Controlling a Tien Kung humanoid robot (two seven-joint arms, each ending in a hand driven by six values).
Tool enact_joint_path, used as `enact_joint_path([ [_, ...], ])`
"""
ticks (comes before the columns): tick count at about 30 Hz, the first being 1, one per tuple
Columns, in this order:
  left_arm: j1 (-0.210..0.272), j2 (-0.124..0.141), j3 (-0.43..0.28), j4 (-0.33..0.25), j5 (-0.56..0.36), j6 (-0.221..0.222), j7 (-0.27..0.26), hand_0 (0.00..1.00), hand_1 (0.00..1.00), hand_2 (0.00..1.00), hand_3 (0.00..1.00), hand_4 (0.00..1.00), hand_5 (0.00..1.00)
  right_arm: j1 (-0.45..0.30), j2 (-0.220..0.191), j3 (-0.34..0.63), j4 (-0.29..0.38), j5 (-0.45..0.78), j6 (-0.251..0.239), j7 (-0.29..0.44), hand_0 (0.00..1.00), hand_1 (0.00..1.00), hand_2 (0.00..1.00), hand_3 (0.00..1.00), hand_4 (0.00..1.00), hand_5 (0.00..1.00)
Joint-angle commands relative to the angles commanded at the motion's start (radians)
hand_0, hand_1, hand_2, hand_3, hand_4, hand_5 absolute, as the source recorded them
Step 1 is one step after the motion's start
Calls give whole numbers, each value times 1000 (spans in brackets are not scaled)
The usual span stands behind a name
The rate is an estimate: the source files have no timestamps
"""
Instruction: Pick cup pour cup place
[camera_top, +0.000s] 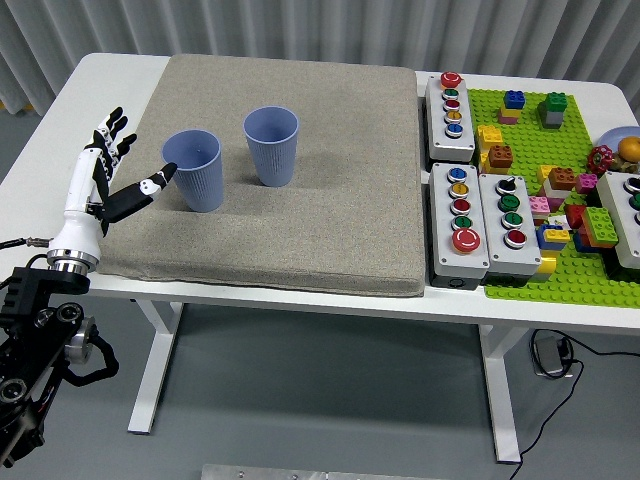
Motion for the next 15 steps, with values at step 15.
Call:
enact_joint_path([
  [15, -12, -16, 37, 87, -5, -3, -9, 902, 898, 998, 998, 877, 171, 5, -1, -1, -2, 0, -2, 1, 690, 654, 597, 581, 2, 192],
])
